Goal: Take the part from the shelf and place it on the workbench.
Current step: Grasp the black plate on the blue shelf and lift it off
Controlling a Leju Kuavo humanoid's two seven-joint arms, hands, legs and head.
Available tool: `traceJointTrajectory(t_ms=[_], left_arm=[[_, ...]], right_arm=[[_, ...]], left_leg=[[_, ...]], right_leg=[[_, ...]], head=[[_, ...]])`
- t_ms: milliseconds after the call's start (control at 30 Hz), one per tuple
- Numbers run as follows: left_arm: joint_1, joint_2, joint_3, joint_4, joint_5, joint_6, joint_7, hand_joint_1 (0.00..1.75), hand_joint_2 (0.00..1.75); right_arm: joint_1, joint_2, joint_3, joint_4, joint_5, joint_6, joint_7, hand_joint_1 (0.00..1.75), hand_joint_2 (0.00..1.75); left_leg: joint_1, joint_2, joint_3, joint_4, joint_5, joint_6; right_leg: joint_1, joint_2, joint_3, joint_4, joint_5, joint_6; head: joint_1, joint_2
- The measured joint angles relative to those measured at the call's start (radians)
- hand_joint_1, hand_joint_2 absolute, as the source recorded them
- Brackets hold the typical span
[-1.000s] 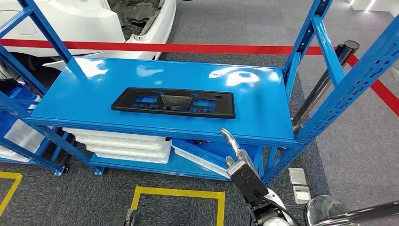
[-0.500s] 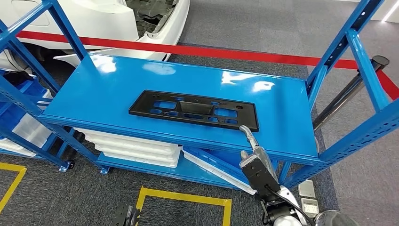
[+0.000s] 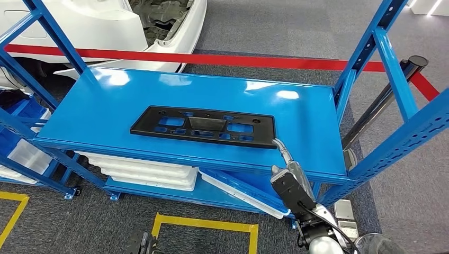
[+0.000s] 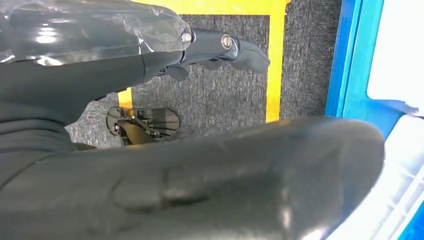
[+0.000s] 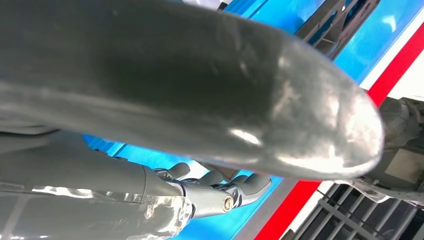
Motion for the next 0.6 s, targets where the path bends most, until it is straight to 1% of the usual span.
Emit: traceJointTrajectory(t_ms=[100,300,467,600], left_arm=[[0.0,0.0,0.0,0.0,0.0,0.001,0.002,0.0,0.0],[0.0,0.0,0.0,0.0,0.002,0.015,0.007,0.0,0.0],[0.0,0.0,0.0,0.0,0.005,0.035,0.015,0.0,0.0],[0.0,0.0,0.0,0.0,0.009,0.039,0.019,0.0,0.0]], right_arm=[[0.0,-0.002,0.0,0.002,0.0,-0.001,0.0,0.0,0.0],[-0.001,-0.006,0.0,0.004,0.015,-0.016,0.016,0.0,0.0],[-0.013,-0.016,-0.001,0.008,0.046,-0.027,0.066,0.0,0.0],[-0.038,-0.036,-0.002,0.013,0.071,0.003,0.118,0.0,0.0]], left_leg=[[0.0,0.0,0.002,-0.002,0.001,-0.001],[0.0,0.0,0.004,-0.002,0.0,-0.003],[-0.001,0.0,0.005,-0.002,0.0,-0.003],[-0.002,0.0,0.005,-0.002,0.0,-0.003]], right_leg=[[0.0,0.0,0.002,0.0,0.0,-0.001],[0.0,0.0,0.004,0.0,-0.001,-0.001],[-0.002,0.0,0.005,-0.001,-0.001,-0.001],[-0.004,0.0,0.006,-0.001,-0.001,-0.001]], head=[[-0.003,0.0],[-0.003,0.0],[-0.001,0.0],[0.0,0.0]])
